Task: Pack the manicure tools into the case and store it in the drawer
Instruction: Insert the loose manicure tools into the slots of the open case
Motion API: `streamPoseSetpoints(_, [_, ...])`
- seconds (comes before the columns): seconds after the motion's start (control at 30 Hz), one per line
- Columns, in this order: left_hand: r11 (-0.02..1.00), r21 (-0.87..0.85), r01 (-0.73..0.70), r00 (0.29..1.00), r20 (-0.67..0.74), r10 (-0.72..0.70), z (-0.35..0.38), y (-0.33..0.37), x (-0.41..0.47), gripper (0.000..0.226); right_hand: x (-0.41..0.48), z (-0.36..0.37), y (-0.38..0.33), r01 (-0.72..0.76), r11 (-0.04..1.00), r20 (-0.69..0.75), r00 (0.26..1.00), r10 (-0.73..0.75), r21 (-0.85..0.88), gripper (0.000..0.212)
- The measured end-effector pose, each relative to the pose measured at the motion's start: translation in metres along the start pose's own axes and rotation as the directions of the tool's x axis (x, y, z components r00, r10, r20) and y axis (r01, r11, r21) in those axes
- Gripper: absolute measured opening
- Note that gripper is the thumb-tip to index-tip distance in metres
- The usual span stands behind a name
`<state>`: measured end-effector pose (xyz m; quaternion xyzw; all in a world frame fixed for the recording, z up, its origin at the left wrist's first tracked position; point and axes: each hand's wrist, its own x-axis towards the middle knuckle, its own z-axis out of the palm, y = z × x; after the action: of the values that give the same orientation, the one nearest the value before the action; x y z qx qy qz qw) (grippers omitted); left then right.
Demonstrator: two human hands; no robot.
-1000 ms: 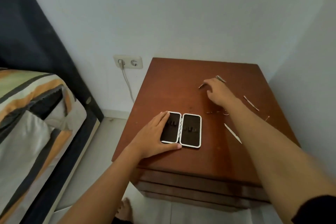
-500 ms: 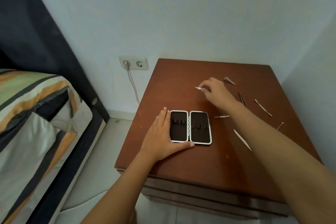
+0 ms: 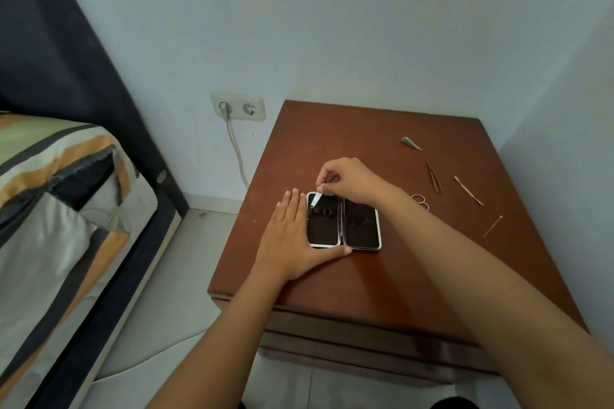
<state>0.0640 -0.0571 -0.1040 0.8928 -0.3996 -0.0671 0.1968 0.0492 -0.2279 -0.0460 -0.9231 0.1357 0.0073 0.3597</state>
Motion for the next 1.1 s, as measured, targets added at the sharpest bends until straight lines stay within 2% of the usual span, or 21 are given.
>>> streamPoseSetpoints(0.23, [1.0, -0.015, -0.007, 1.0, -0.014, 0.007, 0.002, -0.002, 0.002, 0.127, 0.008, -0.013, -0.012, 0.036, 0.981, 0.143, 0.99, -0.009, -0.189, 0.008])
streamPoseSetpoints(0.4, [1.0, -0.016, -0.004, 1.0, -0.023, 0.004, 0.002, -0.002, 0.003, 0.128, 0.006, -0.001, -0.013, 0.052, 0.979, 0.164, 0.986, -0.02, -0.195, 0.009])
streamPoseSetpoints(0.53, [1.0, -0.021, -0.005, 1.0, -0.026, 0.004, 0.002, -0.003, 0.002, 0.129, -0.003, 0.003, -0.011, 0.067, 0.989, 0.156, 0.987, -0.046, -0.132, 0.017])
streamPoseSetpoints(0.6, [1.0, -0.024, -0.007, 1.0, -0.03, 0.006, 0.003, -0.004, 0.004, 0.129, -0.008, -0.009, -0.005, 0.061, 0.989, 0.088, 0.995, -0.05, -0.132, 0.016])
streamPoseSetpoints(0.7, [1.0, -0.015, -0.004, 1.0, -0.03, 0.003, 0.003, -0.006, 0.004, 0.129, -0.008, -0.04, 0.021, -0.022, 0.989, -0.181, 0.983, -0.005, -0.144, 0.017])
streamPoseSetpoints(0.83, [1.0, -0.005, -0.008, 0.999, -0.038, 0.008, 0.005, -0.007, 0.006, 0.131, 0.002, -0.079, 0.087, -0.28, 0.954, -0.441, 0.874, 0.206, -0.107, 0.026])
streamPoseSetpoints(0.9, [1.0, -0.007, -0.009, 0.999, -0.042, 0.009, 0.005, -0.007, 0.006, 0.131, 0.01, -0.089, 0.109, -0.366, 0.924, -0.489, 0.83, 0.268, -0.114, 0.035])
streamPoseSetpoints(1.0, [1.0, -0.015, -0.016, 0.999, -0.052, 0.015, 0.004, -0.006, 0.006, 0.13, 0.025, -0.089, 0.121, -0.403, 0.9, -0.434, 0.849, 0.3, -0.166, 0.045])
streamPoseSetpoints(1.1, [0.999, -0.024, -0.024, 0.998, -0.06, 0.022, 0.003, -0.005, 0.006, 0.129, 0.033, -0.078, 0.124, -0.406, 0.9, -0.424, 0.851, 0.309, -0.159, 0.039])
